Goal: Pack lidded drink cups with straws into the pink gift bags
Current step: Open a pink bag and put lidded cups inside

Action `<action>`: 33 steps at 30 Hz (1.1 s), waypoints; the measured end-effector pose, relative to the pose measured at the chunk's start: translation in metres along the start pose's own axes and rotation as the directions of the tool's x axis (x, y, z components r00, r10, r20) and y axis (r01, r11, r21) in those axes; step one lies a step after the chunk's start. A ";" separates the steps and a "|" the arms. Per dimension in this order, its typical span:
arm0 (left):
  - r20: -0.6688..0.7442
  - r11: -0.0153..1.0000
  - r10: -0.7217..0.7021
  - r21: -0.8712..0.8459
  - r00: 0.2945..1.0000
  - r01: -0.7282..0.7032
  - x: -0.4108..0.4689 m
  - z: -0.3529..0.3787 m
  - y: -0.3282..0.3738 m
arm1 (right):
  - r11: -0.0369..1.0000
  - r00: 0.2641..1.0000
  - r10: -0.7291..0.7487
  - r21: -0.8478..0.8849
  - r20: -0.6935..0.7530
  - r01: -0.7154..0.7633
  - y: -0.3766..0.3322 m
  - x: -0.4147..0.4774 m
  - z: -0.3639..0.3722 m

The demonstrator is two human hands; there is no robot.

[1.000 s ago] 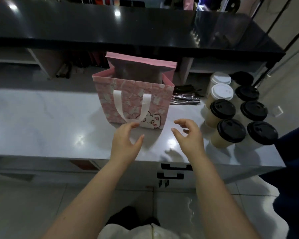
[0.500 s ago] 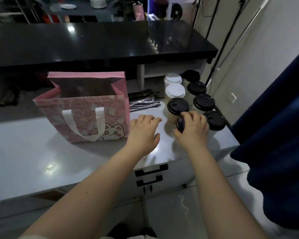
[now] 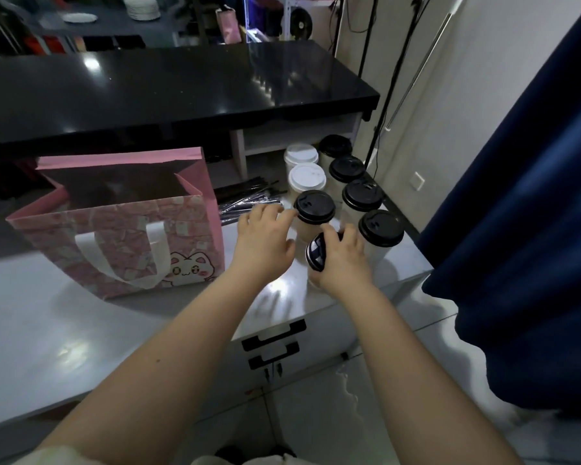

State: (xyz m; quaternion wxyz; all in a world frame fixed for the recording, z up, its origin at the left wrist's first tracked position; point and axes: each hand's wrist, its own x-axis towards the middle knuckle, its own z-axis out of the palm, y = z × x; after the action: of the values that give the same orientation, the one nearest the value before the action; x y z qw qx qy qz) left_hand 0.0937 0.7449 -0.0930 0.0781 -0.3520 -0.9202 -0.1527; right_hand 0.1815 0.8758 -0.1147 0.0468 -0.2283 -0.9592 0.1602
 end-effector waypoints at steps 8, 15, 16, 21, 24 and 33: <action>-0.288 1.000 -0.010 0.020 0.958 0.016 0.017 -0.090 -0.030 | 0.968 0.951 -0.233 0.044 -0.203 0.246 -0.040 0.024 -0.073; -0.353 0.976 -0.211 -0.019 0.912 0.218 -0.007 -0.151 -0.103 | 0.881 0.858 -0.473 -0.116 -0.202 0.458 -0.128 0.058 -0.103; -0.350 0.970 -0.235 -0.026 0.907 0.241 -0.014 -0.158 -0.116 | 0.864 0.838 -0.504 -0.127 -0.210 0.487 -0.142 0.059 -0.104; -0.270 0.917 -0.398 -0.156 0.877 0.368 -0.045 -0.182 -0.184 | 0.809 0.783 -0.548 0.053 -0.296 0.586 -0.213 0.058 -0.108; -0.212 0.894 -0.421 -0.259 0.882 0.365 -0.054 -0.188 -0.220 | 0.766 0.774 -0.566 0.166 -0.283 0.621 -0.252 0.055 -0.103; 0.036 0.915 -0.110 -0.387 0.993 0.115 -0.051 -0.175 -0.284 | 0.803 0.803 -0.578 0.072 -0.147 0.591 -0.317 0.048 -0.044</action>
State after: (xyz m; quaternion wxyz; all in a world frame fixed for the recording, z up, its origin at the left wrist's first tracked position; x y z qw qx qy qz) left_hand -0.0525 0.4539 -0.0050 -0.0083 -0.3079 -0.8908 -0.3341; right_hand 0.0117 0.6423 0.0319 0.1635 0.0728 -0.9675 0.1786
